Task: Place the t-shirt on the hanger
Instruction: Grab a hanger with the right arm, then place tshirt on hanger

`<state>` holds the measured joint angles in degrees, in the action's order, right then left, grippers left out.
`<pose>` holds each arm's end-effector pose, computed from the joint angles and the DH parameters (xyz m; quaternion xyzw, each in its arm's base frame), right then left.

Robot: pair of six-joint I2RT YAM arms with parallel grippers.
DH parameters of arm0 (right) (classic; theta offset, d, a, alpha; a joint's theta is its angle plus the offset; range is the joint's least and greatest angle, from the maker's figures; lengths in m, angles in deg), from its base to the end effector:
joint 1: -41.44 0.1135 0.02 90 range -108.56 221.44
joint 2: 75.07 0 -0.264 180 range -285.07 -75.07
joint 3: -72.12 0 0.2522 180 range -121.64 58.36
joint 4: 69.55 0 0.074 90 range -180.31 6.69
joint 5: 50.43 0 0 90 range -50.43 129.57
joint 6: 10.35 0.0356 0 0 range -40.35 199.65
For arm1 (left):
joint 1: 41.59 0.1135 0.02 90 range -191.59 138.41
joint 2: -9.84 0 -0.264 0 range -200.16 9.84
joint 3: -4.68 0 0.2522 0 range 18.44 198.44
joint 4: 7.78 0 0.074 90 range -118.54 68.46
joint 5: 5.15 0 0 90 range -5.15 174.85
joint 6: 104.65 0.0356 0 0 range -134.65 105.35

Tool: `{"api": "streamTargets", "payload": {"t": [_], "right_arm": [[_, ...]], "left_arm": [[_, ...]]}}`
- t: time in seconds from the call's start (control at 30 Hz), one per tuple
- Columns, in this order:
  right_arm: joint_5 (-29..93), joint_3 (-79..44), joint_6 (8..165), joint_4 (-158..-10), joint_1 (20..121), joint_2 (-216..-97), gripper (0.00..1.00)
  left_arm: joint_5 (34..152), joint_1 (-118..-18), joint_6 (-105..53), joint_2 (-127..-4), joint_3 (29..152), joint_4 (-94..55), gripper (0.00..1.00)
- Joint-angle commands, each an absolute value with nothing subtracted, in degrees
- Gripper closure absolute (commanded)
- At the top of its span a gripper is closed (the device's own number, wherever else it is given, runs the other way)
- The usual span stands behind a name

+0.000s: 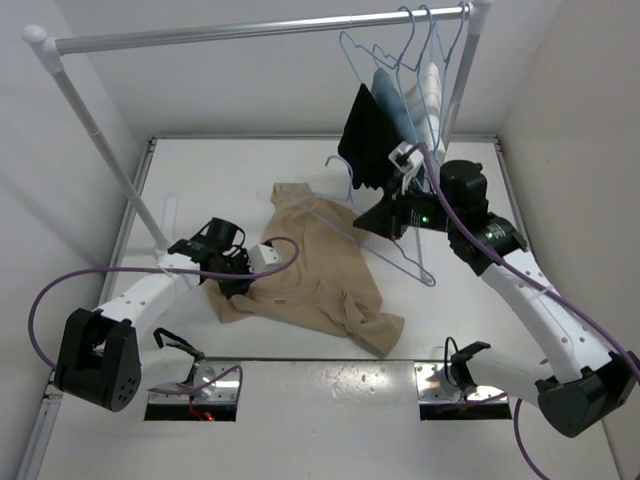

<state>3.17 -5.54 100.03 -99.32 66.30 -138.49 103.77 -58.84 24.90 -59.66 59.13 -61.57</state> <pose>0.2136 0.1223 0.3842 -0.2184 0.7484 0.4506 0.4350 0.1971 -0.0733 0.1949 0.4877 0.8386 -0.1235 0.2089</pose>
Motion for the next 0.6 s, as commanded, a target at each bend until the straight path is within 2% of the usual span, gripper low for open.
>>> {"api": "streamTargets", "payload": {"t": [0.0, 0.17, 0.33, 0.57], "right_arm": [[3.18, -2.2, 98.46, -109.13, 66.84, -135.37, 1.0], [4.94, 3.77, 99.6, -113.19, 66.84, -130.54, 1.0], [-1.12, 8.87, 104.34, -106.97, 67.36, -129.3, 1.0], [-7.09, 9.41, 107.86, -94.84, 70.43, -135.35, 1.0]], "left_arm": [[104.01, -58.46, 19.56, -58.72, 63.7, -61.27, 1.0], [102.52, -57.32, 10.06, -59.24, 68.0, -59.16, 1.0], [104.63, -57.32, 4.87, -62.23, 72.66, -58.54, 1.0], [105.24, -57.32, 3.81, -65.92, 76.01, -59.06, 1.0]]}}
